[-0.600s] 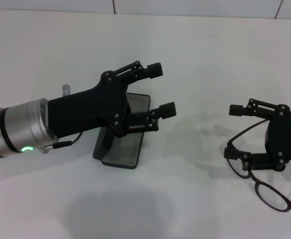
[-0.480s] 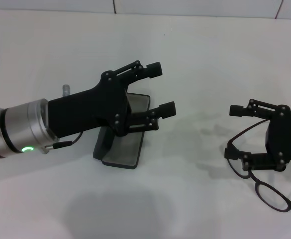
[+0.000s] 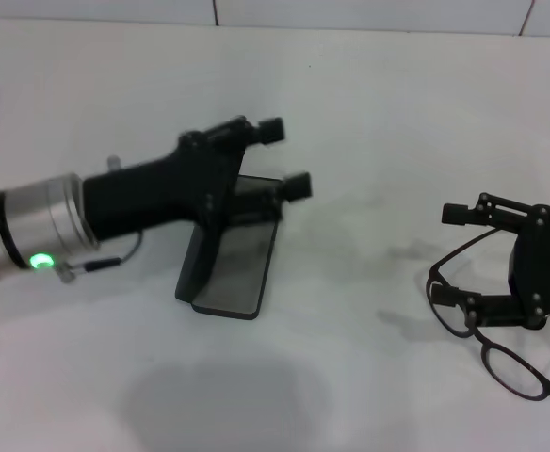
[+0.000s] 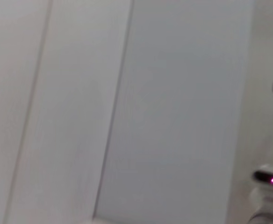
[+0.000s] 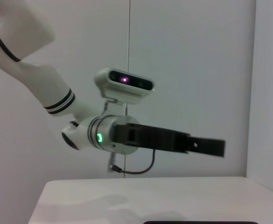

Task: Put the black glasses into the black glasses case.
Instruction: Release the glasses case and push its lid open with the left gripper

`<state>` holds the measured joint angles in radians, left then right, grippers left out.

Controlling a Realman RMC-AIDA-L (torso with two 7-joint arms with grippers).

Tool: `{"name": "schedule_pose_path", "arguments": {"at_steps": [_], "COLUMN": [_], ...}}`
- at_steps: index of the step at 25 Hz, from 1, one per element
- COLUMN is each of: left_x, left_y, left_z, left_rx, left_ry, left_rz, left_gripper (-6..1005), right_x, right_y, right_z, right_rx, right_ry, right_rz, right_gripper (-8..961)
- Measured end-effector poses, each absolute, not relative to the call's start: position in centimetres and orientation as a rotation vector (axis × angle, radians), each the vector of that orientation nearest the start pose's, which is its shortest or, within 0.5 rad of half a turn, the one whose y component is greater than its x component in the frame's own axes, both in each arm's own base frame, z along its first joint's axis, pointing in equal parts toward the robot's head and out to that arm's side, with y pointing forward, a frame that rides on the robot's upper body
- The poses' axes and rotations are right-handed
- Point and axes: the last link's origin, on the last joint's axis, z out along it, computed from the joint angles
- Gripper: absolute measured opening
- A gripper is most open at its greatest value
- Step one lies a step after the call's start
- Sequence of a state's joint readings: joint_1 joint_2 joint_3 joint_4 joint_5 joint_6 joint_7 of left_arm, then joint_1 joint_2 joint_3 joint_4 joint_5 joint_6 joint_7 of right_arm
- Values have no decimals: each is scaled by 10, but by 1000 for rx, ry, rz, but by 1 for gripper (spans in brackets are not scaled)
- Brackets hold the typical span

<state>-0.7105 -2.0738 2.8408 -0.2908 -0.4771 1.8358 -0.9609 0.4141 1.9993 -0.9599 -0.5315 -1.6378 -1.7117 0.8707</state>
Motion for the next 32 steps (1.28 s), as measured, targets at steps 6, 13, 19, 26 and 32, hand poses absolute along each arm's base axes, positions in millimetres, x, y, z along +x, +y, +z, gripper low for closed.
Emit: {"name": "schedule_pose_path", "arguments": {"at_steps": [6,13,19,26,32], "left_x": [-248,-259,-261,-259,-255], "left_y": [346,353,350,356,363], "left_z": [15,34,31,16,4], "left_rx": [-2676,-2667,-2664,-2658,-2666], "left_ry": [-707,-938,-1112,-1264,-1320], "left_rz": [-842,-591,-538,-417,-317], "left_gripper": [876,875,875,875,864], "right_x": [264,260,256,256,256], "right_y": [286,290,295,297,298], "right_z": [3,1,2,2,2], "right_rx": [-2726,-2720,-2708,-2702,-2700], "right_ry": [-9,-21,-39,-40,-52], "right_rz": [928,928,931,920,917], "right_gripper": [856,856,855,855,855]}}
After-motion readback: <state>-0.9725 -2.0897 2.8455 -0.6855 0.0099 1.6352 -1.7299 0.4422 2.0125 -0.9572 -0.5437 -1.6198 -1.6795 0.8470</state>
